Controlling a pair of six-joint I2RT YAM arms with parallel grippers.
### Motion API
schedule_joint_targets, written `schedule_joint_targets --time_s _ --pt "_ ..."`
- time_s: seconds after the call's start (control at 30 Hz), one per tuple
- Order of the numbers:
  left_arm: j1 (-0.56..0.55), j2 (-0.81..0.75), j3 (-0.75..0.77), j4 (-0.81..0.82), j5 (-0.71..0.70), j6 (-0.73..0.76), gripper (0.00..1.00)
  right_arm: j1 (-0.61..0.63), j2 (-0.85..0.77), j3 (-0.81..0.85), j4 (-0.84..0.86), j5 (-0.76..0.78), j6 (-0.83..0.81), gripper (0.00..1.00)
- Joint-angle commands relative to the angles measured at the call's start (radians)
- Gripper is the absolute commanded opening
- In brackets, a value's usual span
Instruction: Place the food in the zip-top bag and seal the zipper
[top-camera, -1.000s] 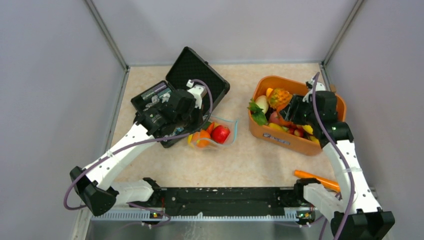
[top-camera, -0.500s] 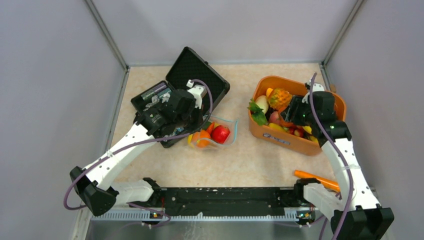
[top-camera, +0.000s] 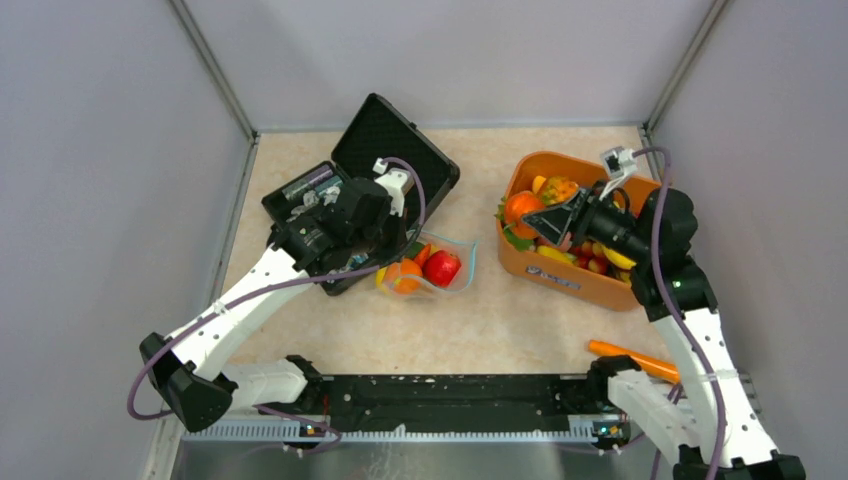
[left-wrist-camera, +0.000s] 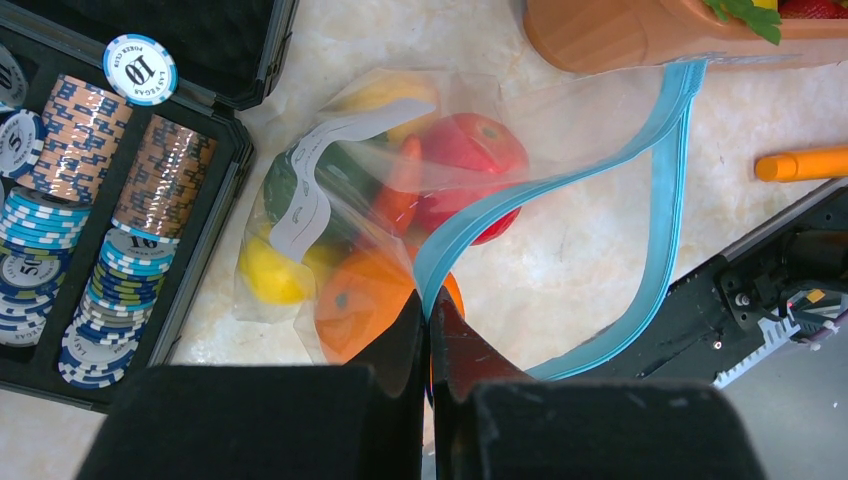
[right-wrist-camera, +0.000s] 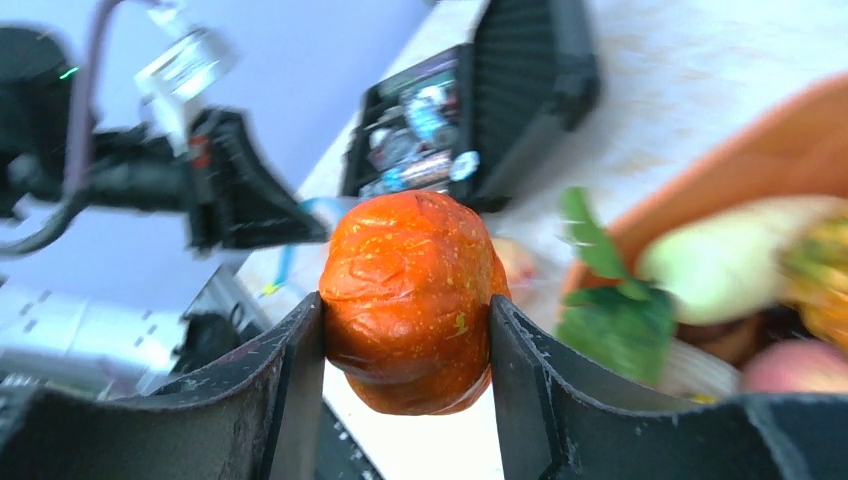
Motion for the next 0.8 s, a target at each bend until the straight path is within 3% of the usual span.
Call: schedule_joint_targets --time_s 0.0,0.13,0.3,0.77 --pt "0.005 -0.002 0.014 0.057 0.009 0.002 0.0 0.141 0.022 0.026 0.104 -0.096 0.01 0.22" --pt "0.005 -0.001 0.01 0.066 0.03 0.0 0.0 0.354 0.11 0.043 0.099 0.041 -0.031 0.22" --pt "0.004 -0.004 0.004 0.071 0.041 -0.008 0.0 0.519 0.22 0.075 0.089 0.164 -0.088 0.22" --pt "0.005 -0.005 0.003 0.083 0.082 -0.004 0.0 0.636 0.376 0.135 0.051 0.33 -0.153 0.24"
